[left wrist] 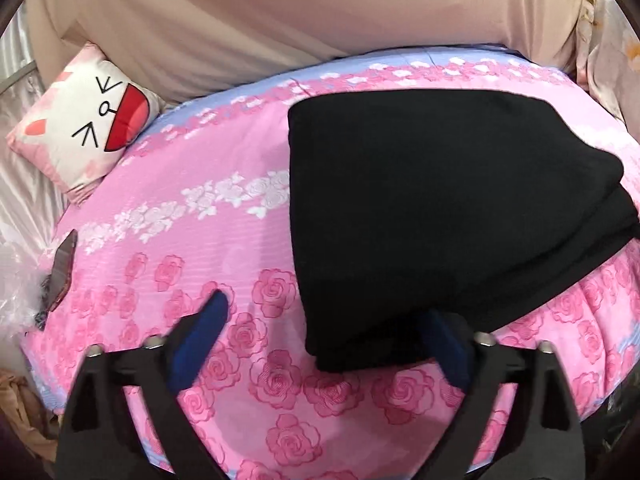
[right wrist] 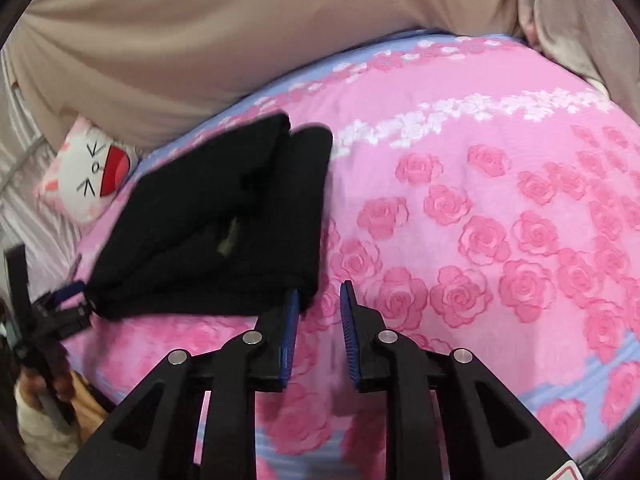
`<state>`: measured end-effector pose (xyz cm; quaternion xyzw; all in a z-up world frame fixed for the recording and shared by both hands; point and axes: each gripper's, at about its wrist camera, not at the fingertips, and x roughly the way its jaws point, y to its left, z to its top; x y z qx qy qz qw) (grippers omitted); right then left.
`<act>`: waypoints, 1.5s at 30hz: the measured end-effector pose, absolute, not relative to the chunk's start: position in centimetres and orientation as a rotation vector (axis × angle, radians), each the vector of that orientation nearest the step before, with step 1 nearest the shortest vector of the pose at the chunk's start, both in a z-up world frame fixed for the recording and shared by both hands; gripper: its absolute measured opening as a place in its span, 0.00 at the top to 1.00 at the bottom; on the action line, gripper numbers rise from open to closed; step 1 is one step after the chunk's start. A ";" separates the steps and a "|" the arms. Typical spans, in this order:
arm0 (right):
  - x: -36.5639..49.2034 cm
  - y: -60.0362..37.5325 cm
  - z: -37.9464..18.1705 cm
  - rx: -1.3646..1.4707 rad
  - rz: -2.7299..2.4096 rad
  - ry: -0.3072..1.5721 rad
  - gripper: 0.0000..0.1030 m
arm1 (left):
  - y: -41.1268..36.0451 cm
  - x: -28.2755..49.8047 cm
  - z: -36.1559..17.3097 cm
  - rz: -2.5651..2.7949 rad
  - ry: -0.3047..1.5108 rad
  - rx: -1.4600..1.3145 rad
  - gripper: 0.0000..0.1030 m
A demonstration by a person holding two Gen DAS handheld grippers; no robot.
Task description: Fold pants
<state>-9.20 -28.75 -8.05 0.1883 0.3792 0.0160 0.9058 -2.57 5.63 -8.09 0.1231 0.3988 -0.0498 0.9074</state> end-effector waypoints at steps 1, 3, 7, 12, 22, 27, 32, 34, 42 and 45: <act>-9.4 -28.4 -7.1 0.373 0.030 0.756 0.82 | 5.7 -2.6 -7.9 -0.113 0.830 0.245 0.09; -9.4 -27.3 -4.6 0.320 0.044 0.700 0.78 | 5.4 -2.4 -7.9 -0.106 0.852 0.241 0.09; -8.2 -25.0 -1.2 0.253 0.102 0.612 0.78 | 4.9 -2.2 -8.2 -0.089 0.876 0.236 0.09; -4.5 -22.0 -2.9 0.170 0.122 0.676 0.78 | 4.9 -2.5 -8.4 -0.082 0.891 0.232 0.09; -4.0 -21.4 -6.4 0.191 0.121 0.761 0.83 | 4.8 -2.1 -8.9 -0.083 0.900 0.241 0.08; -4.2 -21.1 -5.0 0.177 0.150 0.750 0.82 | 5.3 -3.7 -6.8 -0.162 0.854 0.188 0.08; -4.8 -20.9 -6.8 0.139 0.172 0.790 0.82 | 6.1 -3.4 -4.3 -0.319 0.841 -0.012 0.06; -4.8 -21.0 -6.1 0.164 0.173 0.804 0.81 | 6.0 -2.0 -5.0 -0.295 0.867 -0.035 0.05; -2.2 -24.1 -4.6 0.268 0.136 0.781 0.46 | 6.0 0.2 -8.8 -0.224 0.958 -0.025 0.04; 0.1 -25.2 -6.7 0.362 0.160 0.847 0.41 | 6.3 0.1 -9.0 -0.232 0.967 -0.031 0.04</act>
